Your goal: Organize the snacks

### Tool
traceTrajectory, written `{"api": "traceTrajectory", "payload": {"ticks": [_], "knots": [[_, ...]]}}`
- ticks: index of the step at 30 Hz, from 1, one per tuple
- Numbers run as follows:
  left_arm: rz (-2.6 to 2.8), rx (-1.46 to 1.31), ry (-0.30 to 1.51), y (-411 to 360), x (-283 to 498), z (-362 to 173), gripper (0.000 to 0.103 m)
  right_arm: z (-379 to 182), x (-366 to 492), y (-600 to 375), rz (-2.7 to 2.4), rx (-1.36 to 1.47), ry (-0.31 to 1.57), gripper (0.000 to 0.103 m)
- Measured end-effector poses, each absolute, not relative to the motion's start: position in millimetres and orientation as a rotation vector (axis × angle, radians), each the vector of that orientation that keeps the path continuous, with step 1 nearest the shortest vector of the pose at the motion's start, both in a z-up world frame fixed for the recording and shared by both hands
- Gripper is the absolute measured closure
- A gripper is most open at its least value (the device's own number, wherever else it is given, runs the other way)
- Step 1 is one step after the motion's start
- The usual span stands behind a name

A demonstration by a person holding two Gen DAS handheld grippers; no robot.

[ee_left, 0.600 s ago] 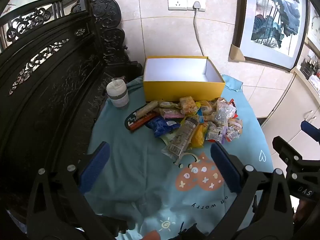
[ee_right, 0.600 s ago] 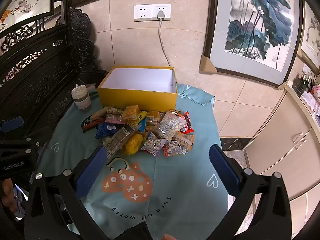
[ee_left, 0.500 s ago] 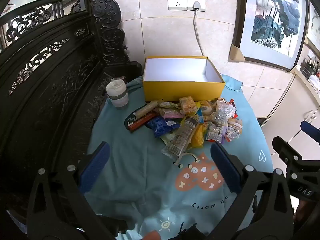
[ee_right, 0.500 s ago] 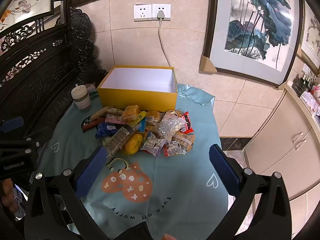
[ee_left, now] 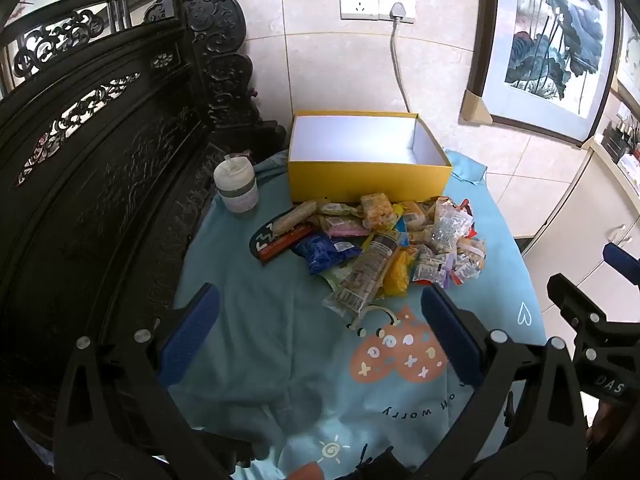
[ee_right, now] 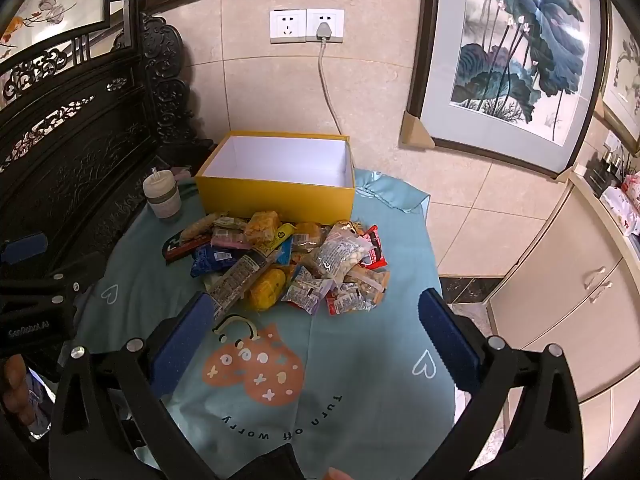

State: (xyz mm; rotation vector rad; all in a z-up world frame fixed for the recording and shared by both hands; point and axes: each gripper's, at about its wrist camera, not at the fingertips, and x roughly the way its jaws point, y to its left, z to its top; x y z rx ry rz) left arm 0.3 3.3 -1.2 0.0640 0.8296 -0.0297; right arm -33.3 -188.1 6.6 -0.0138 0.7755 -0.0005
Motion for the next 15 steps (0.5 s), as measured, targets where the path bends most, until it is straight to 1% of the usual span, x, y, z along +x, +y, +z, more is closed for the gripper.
{"api": "traceTrajectory", "payload": {"ticks": [15], "knots": [[-0.027, 0.058, 0.832, 5.8, 5.2, -1.2, 0.002, 7.6, -30.8, -189.1, 0.001, -0.015, 0.776, 0.001]]}}
